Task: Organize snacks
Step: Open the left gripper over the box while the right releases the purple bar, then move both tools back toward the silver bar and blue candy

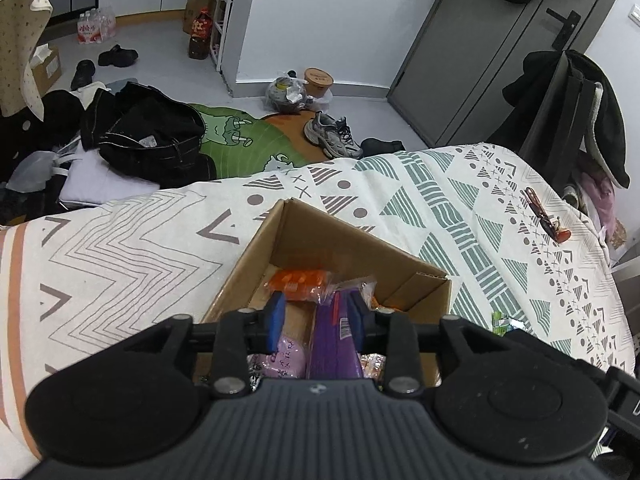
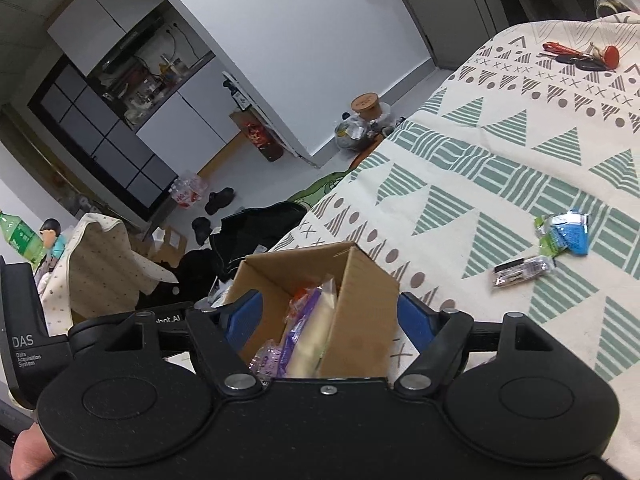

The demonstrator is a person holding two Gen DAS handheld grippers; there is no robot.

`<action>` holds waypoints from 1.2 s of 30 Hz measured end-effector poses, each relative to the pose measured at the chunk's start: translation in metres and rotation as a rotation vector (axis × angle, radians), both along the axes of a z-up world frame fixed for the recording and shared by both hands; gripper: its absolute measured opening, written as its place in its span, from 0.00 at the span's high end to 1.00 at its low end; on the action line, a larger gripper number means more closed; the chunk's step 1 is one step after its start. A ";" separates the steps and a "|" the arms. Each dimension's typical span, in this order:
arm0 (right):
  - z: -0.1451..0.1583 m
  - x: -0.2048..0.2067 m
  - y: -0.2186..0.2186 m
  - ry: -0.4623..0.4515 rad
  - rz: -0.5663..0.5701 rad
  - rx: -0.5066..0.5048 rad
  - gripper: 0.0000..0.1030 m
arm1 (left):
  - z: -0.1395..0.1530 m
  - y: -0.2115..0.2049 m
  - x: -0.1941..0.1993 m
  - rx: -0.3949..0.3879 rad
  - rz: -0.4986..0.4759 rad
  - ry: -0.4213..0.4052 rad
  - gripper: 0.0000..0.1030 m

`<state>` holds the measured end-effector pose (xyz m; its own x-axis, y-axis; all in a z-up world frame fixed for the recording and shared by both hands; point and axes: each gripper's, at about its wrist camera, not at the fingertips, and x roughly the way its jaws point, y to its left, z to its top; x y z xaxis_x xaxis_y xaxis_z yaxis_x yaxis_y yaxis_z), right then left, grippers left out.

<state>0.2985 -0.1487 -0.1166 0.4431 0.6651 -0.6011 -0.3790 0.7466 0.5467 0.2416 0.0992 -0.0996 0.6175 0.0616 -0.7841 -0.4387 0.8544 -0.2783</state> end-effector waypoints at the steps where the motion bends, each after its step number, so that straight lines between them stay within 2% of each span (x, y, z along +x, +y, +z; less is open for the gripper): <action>1: 0.000 0.001 -0.002 0.000 -0.002 -0.003 0.28 | 0.001 -0.002 0.000 0.003 0.000 -0.002 0.63; 11: 0.002 0.009 -0.035 0.016 -0.080 -0.055 0.27 | 0.009 -0.039 0.005 0.046 -0.073 -0.015 0.41; 14: 0.003 0.011 -0.048 0.016 -0.104 -0.062 0.24 | 0.009 -0.053 0.008 0.060 -0.095 -0.013 0.36; 19: 0.006 0.013 -0.069 0.010 -0.131 -0.076 0.14 | 0.012 -0.076 0.013 0.085 -0.113 -0.005 0.33; 21: 0.007 0.013 -0.078 0.011 -0.141 -0.073 0.07 | 0.014 -0.085 0.014 0.093 -0.121 -0.009 0.28; 29: 0.002 0.018 -0.110 0.039 -0.190 -0.060 0.02 | 0.021 -0.114 0.017 0.114 -0.159 -0.039 0.17; 36: -0.003 0.023 -0.140 0.068 -0.251 -0.037 0.00 | 0.023 -0.135 0.025 0.123 -0.160 -0.040 0.16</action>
